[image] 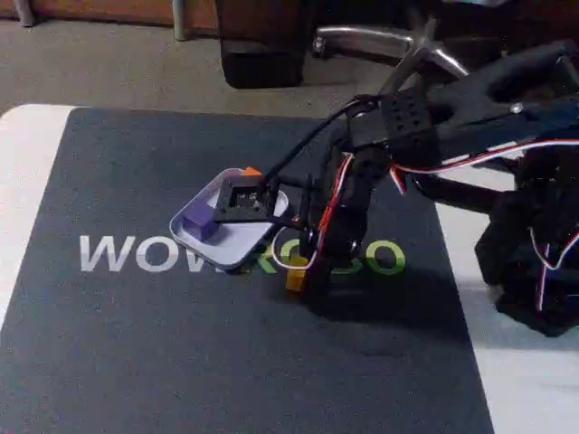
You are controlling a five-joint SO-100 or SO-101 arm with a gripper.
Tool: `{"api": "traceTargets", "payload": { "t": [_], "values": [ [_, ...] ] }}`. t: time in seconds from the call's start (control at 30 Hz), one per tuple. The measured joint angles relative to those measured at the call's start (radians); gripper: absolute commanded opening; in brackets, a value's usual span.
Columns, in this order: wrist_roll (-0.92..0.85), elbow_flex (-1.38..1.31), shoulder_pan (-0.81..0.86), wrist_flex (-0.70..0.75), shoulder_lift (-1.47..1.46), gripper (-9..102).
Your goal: Move blocks one by one until all three blocks are in the tray.
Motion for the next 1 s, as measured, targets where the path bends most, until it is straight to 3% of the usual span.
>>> {"api": "traceTargets", "payload": {
  "t": [0.4, 0.6, 1.0],
  "values": [
    [0.025, 0.000, -0.012, -0.041, -0.021, 7],
    [0.044, -0.009, -0.011, -0.072, -0.029, -8],
    [0.206, -0.186, 0.003, -0.078, -0.040, -8]
  ]
}}
